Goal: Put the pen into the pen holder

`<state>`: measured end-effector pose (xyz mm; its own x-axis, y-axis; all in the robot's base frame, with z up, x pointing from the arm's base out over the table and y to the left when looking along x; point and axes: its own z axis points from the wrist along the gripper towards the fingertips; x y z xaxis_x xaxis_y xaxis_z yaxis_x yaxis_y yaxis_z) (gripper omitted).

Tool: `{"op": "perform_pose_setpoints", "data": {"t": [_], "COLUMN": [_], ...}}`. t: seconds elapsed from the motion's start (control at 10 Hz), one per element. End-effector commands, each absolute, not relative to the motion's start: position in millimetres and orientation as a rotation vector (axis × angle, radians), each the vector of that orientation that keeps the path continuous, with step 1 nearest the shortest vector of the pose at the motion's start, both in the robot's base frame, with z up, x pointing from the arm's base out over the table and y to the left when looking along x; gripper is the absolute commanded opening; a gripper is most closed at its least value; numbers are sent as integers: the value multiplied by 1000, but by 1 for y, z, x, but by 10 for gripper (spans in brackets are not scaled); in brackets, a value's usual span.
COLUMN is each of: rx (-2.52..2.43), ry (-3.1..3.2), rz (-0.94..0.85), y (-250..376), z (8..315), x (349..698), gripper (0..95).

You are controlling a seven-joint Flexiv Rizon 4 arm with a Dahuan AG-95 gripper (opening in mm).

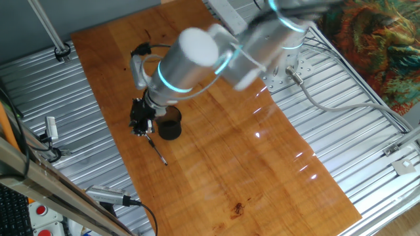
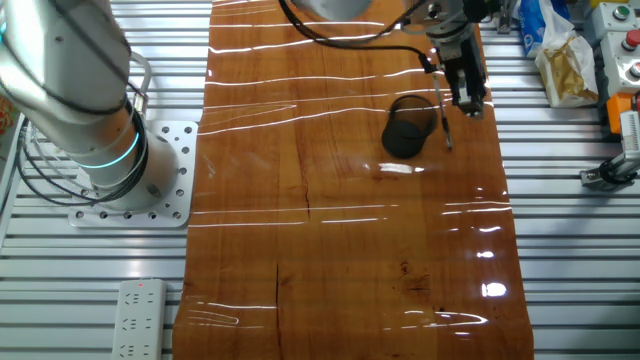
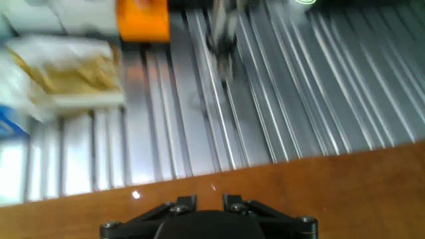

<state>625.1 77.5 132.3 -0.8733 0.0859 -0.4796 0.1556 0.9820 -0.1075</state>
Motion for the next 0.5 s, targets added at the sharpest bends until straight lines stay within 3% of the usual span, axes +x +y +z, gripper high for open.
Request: {"op": "perform_pose_setpoints", "data": {"t": [0.1,0.5], "rx": [205,219], "ry": [2735,2791], "rz": [-170,-91], "y": [82,82], "z": [132,133], "x": [616,616], "gripper": [950,950]}}
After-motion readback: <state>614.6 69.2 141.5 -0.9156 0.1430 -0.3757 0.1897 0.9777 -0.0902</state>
